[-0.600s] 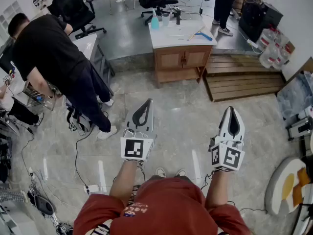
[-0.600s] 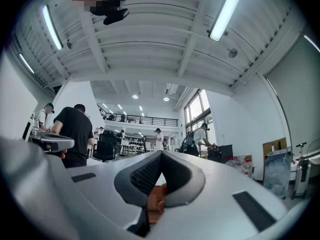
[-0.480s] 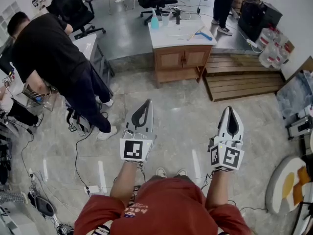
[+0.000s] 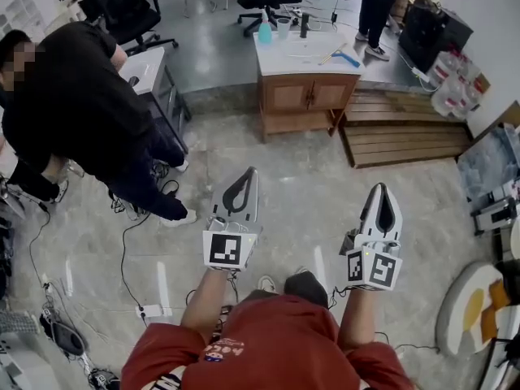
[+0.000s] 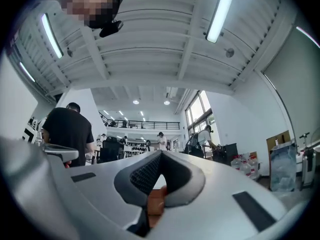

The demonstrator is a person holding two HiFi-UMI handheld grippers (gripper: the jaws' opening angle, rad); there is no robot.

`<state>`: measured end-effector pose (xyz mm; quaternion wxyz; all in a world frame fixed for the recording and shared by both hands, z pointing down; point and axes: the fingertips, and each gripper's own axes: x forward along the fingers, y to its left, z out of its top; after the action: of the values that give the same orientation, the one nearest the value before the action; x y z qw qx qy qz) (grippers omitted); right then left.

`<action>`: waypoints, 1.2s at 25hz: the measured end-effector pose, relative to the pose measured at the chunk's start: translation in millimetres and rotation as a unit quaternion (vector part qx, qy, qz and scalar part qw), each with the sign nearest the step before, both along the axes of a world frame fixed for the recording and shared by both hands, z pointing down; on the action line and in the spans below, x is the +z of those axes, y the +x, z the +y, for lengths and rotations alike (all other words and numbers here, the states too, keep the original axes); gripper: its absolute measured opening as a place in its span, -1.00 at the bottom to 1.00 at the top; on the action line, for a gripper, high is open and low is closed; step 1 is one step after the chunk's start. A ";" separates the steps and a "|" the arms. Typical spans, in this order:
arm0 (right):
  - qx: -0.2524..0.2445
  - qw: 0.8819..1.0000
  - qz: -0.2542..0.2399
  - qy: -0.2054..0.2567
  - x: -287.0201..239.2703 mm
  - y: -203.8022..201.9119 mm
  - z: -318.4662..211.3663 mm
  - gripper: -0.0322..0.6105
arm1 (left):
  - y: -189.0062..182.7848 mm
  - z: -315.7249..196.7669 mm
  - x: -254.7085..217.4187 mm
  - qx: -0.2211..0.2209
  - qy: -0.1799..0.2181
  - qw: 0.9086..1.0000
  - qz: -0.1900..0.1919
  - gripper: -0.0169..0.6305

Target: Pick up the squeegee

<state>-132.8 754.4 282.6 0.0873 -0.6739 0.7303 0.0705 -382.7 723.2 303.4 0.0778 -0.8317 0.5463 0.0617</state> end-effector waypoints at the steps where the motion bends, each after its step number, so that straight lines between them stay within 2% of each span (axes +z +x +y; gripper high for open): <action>1: 0.002 1.000 0.003 0.003 -1.0 -2.0 0.4 -0.88 | -2.6 -0.1 2.4 -0.002 -0.005 1.000 -0.002 -0.90; 4: 0.007 1.000 0.004 0.005 1.0 -1.6 -3.0 -0.88 | -2.9 -4.4 10.8 -0.004 -0.008 1.000 -0.013 -0.90; 8: 0.009 1.000 0.005 -0.003 6.2 9.5 -17.6 -0.88 | 12.0 -18.1 5.8 0.001 -0.004 1.000 -0.007 -0.90; 16: 0.007 1.000 -0.024 -0.015 26.1 40.0 -80.3 -0.88 | 48.2 -73.4 6.7 0.011 0.004 1.000 -0.012 -0.90; 21: 0.009 0.999 -0.031 -0.025 35.4 84.8 -150.3 -0.88 | 96.7 -144.1 12.7 0.018 -0.007 1.000 -0.022 -0.90; 30: 0.010 0.997 -0.044 -0.058 56.6 203.2 -310.2 -0.88 | 214.4 -306.1 28.7 0.024 -0.038 0.998 -0.040 -0.90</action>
<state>70.4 444.2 339.2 0.0794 -0.6875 0.7218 -0.0007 -168.3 417.1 332.1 0.0664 -0.8485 0.5249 0.0099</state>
